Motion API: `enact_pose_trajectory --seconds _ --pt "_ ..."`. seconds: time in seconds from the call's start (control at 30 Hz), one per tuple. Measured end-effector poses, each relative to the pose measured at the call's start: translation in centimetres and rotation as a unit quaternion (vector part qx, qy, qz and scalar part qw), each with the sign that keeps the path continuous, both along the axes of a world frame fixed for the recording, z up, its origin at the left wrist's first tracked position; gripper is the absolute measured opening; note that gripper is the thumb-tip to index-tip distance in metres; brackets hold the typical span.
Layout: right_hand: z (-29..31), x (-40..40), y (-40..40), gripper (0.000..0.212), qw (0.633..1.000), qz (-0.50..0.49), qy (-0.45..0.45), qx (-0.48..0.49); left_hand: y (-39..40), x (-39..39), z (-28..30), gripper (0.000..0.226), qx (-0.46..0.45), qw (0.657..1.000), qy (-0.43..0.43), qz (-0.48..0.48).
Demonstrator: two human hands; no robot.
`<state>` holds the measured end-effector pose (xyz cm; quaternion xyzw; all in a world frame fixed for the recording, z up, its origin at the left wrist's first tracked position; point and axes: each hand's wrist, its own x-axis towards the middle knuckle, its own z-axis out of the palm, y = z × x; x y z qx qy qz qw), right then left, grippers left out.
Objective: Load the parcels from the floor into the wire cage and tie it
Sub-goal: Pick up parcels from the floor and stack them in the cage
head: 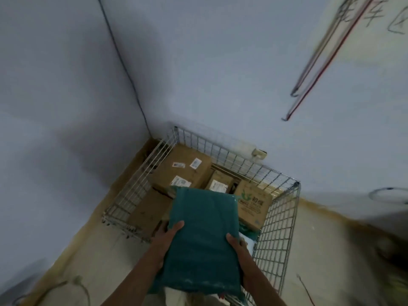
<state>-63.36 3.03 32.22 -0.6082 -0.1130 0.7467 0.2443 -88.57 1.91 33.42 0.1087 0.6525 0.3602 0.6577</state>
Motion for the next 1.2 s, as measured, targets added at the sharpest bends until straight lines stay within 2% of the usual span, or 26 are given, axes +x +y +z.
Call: enact_pose_trajectory --seconds 0.07,0.1,0.2,0.33,0.43,0.5,0.67,0.8,1.0,1.13,1.2 --pt "-0.3 0.2 -0.6 0.057 0.999 -0.043 0.002 0.007 2.8 -0.2 -1.2 0.081 -0.014 0.998 -0.023 -0.063" --pt "-0.3 0.0 -0.9 0.057 0.998 -0.056 -0.014 0.007 4.1 -0.3 -2.0 0.077 -0.014 0.995 -0.037 -0.096" --pt "-1.1 -0.9 -2.3 0.067 0.988 -0.116 -0.094 -0.038 6.9 -0.6 -4.5 0.059 -0.036 0.982 -0.058 -0.179" --pt "-3.2 -2.2 -2.9 0.066 0.977 -0.165 -0.119 -0.067 9.3 -0.7 -8.1 0.066 -0.078 0.961 -0.087 -0.249" --pt "-5.2 -2.1 -2.6 0.067 0.972 -0.186 -0.127 -0.068 10.3 -0.1 -9.8 0.043 -0.103 0.950 -0.098 -0.278" --pt "-6.6 -1.3 -2.4 0.072 0.967 -0.199 -0.141 -0.074 11.2 0.7 -10.5 0.037 -0.107 0.945 -0.087 -0.295" --pt "-10.2 1.8 0.4 0.083 0.967 -0.198 -0.153 -0.057 13.7 3.7 -13.8 0.043 -0.089 0.937 -0.048 -0.334" --pt "-12.0 4.4 3.2 0.053 0.963 -0.211 -0.162 -0.042 15.1 6.8 -16.6 0.056 -0.084 0.936 -0.031 -0.342" --pt "-16.3 7.8 4.3 0.053 0.962 -0.209 -0.171 -0.047 16.0 11.3 -20.7 0.045 -0.086 0.941 0.008 -0.328" --pt "-21.0 9.4 4.0 0.047 0.961 -0.188 -0.193 -0.067 15.1 13.0 -24.8 0.071 -0.102 0.924 0.047 -0.365" --pt "-23.7 9.8 3.4 0.047 0.964 -0.166 -0.195 -0.074 14.5 14.0 -26.2 0.069 -0.106 0.912 0.076 -0.389"
